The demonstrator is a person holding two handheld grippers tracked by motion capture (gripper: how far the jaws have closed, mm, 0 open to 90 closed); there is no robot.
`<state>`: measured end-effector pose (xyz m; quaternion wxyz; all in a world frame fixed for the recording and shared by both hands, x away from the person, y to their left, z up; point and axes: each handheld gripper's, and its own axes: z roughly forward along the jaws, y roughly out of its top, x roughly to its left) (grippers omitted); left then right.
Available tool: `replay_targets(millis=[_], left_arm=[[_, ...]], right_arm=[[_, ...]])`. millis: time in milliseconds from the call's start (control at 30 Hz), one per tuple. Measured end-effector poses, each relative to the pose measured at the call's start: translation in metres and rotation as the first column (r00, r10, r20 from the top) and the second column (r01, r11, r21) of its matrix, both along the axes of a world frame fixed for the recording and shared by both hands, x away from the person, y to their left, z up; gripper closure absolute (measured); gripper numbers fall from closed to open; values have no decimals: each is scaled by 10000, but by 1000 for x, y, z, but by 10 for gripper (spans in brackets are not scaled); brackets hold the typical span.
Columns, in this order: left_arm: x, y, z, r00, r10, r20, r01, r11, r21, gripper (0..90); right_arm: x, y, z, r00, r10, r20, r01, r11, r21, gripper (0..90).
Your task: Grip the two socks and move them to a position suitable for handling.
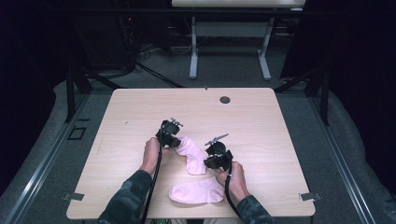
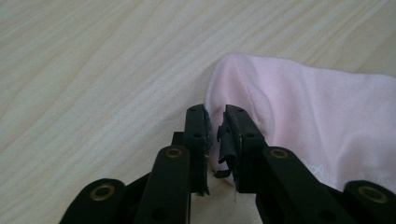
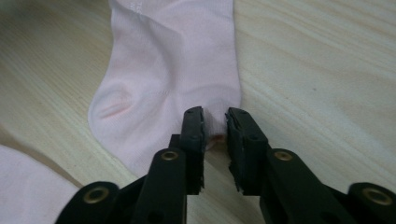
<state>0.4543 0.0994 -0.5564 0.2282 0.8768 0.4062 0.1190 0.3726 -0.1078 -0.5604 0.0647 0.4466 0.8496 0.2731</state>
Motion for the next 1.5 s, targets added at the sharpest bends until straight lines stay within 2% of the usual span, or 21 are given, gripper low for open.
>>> replay_targets(millis=[67,167,333,433,500,567,633,667,700,800,833,900,967,1033,1100,1133,1167,1200,1233,1300,1500], left_arm=[[-1,0,-1,10000,-79,24,80,9999,-110,871],[-1,0,-1,9998,-143,107,144,9998,-111,885],[-9,7,3,9999,115,92,-107,9966,-813,889],[-24,13,12,9988,390,282,-350,9909,-1301,888],[-34,15,17,9980,457,433,-396,9901,-1344,887],[-47,17,19,9972,537,512,-455,9875,-1512,887],[-57,18,19,9966,670,490,-582,9851,-1620,887],[-60,19,18,9963,724,461,-639,9842,-1652,886],[-65,18,16,9956,811,470,-729,9849,-1567,886],[-75,18,8,9951,946,300,-887,9832,-1593,882],[-78,18,5,9951,952,280,-894,9822,-1650,870],[-87,19,0,9979,649,-84,-654,9856,-1559,785],[-91,23,1,9977,671,-98,-678,9835,-1677,639],[-91,28,7,9967,814,73,-786,9789,-1886,534],[-85,31,12,9953,970,76,-935,9754,-1995,499],[-82,31,13,9948,1021,60,-987,9739,-2045,481],[-78,30,14,9950,1000,77,-968,9775,-1872,481],[-75,28,14,9949,1006,40,-983,9791,-1783,482],[-73,27,13,9947,1028,33,-1008,9803,-1701,489],[-68,24,9,9950,967,-261,-997,9820,-1605,508],[-66,23,6,9968,741,-290,-774,9878,-1348,642]], right_arm=[[1,-2,0,10000,76,-55,-76,10000,49,811],[0,-3,-1,10000,25,-58,-24,9998,201,825],[-1,-9,3,9998,-47,213,44,9999,116,832],[0,-17,12,9990,-15,447,13,10000,50,832],[4,-23,17,9986,38,531,-46,9999,132,831],[7,-24,19,9974,54,718,-48,9999,-90,830],[11,-22,22,9952,537,813,-482,9965,-680,828],[14,-19,22,9923,833,919,-724,9905,-1166,827],[16,-18,21,9913,934,923,-798,9867,-1416,824],[25,-16,18,9909,1027,874,-876,9831,-1610,807],[28,-16,16,9924,874,870,-730,9850,-1565,770],[29,-18,16,9951,547,828,-440,9910,-1262,713],[23,-23,20,9956,238,909,-154,9956,-923,675],[16,-28,25,9953,149,958,-83,9975,-696,658],[10,-31,24,9955,159,930,-114,9988,-484,640],[9,-31,23,9968,192,775,-141,9978,-650,633],[8,-30,20,9967,198,786,-151,9981,-599,626],[8,-29,18,9979,156,633,-122,9985,-535,620],[9,-28,14,9972,89,739,-49,9985,-540,618],[9,-26,11,9981,79,609,-37,9977,-682,618],[11,-23,3,9989,-30,461,72,9958,-912,642]])
